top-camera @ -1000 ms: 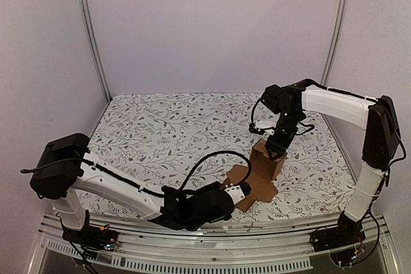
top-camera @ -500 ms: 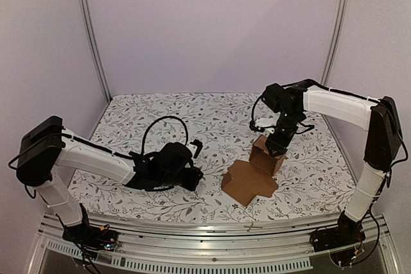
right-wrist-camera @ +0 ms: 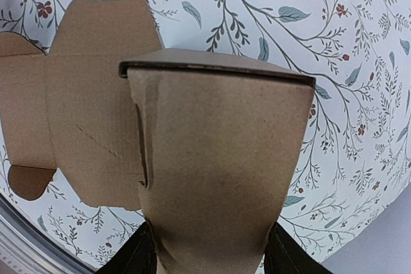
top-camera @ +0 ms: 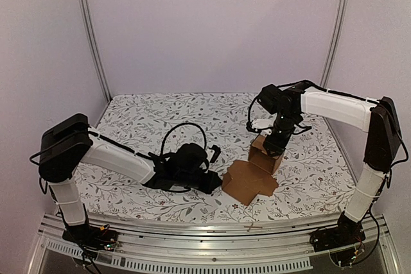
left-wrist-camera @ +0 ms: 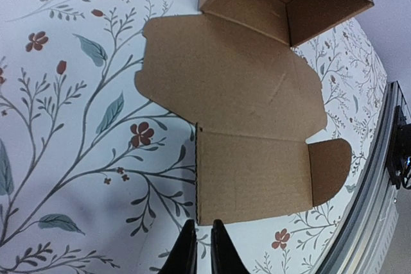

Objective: Fold the paper box

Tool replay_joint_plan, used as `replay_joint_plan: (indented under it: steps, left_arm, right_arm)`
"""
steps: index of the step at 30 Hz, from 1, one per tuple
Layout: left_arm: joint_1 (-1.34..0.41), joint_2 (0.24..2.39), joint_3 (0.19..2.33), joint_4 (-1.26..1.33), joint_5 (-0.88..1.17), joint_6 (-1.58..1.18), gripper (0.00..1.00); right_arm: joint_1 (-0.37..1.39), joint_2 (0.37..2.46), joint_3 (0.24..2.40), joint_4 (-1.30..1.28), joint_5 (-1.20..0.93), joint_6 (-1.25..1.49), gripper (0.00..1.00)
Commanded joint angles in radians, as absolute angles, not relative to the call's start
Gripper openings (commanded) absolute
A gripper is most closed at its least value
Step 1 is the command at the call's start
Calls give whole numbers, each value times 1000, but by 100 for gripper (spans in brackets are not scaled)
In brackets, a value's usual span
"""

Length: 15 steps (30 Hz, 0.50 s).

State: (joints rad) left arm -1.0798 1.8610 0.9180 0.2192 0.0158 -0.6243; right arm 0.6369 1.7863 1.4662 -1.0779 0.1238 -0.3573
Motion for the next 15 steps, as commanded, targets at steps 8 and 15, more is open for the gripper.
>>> replay_joint_plan:
  steps: [8, 15]
  left_arm:
    - [-1055, 1885, 957, 213, -50, -644, 8]
    - [-1055, 1943, 1012, 229, -8, -629, 8]
  right_arm:
    - [650, 1768, 1460, -1062, 148, -364, 54]
    - [652, 1773, 1465, -1064, 150, -364, 55]
